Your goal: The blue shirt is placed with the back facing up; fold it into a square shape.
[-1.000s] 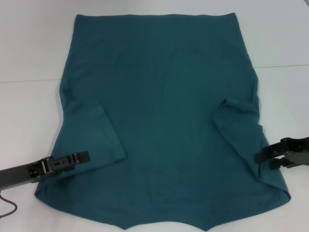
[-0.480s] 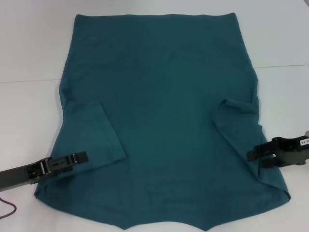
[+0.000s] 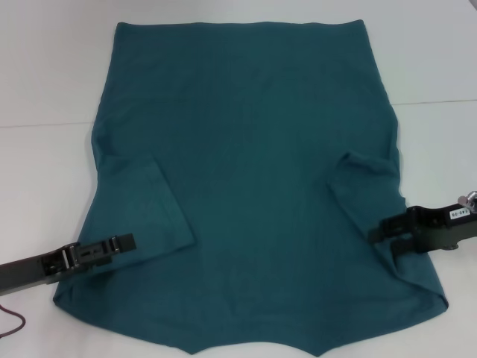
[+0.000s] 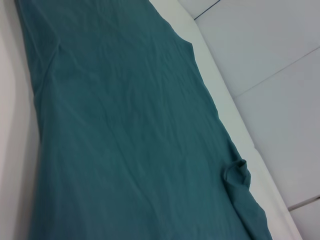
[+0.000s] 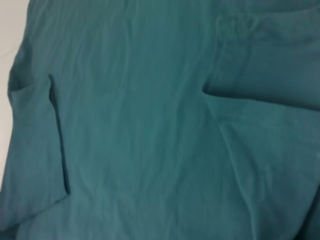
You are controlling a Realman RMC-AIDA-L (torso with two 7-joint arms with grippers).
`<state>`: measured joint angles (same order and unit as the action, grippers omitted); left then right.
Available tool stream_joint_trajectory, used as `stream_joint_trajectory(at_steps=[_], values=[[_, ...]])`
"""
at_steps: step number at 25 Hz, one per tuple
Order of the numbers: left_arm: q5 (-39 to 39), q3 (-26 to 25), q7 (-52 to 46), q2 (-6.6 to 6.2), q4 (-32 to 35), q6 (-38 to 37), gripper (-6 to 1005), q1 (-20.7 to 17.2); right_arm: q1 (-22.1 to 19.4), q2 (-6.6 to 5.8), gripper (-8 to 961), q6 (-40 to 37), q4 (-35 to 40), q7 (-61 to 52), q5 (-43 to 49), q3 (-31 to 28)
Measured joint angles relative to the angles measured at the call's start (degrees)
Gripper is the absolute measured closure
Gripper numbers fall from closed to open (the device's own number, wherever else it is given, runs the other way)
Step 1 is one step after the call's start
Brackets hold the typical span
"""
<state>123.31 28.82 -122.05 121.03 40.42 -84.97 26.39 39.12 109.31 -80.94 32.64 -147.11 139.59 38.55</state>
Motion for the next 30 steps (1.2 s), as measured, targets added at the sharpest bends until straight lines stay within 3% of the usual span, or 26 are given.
stream_joint_trajectory(at_steps=[6,12,16,19,24,30], values=[[0.0,0.0,0.1,0.0,-0.1,0.5,127,0.0,0.9,1.26,329,0.2,0.2,3.6,-1.3,0.6],[0.0,0.0,0.1,0.0,-0.3,0.8,127,0.1,3.6,3.66,329,-0.3,0.0,8.3,-1.2,3.7],[0.0,0.0,0.1,0.0,-0.3,0.8,126,0.1,4.5,3.99,329,-0.9,0.3,7.9,-1.2,7.7],[0.0,-0.1,-0.1,-0.01,-0.4,0.8,126,0.1,4.1,3.47,329,-1.3,0.6,7.5,-2.3,6.4],[0.5,-1.3,-4.0,-0.49,0.0,0.6,127,-0.2,2.0,1.51,329,-2.8,0.7,7.8,-4.6,0.5],[2.4,-5.2,-17.3,-1.56,3.4,0.4,127,-3.3,0.5,-0.35,329,-4.8,0.7,7.9,-6.1,-2.2]])
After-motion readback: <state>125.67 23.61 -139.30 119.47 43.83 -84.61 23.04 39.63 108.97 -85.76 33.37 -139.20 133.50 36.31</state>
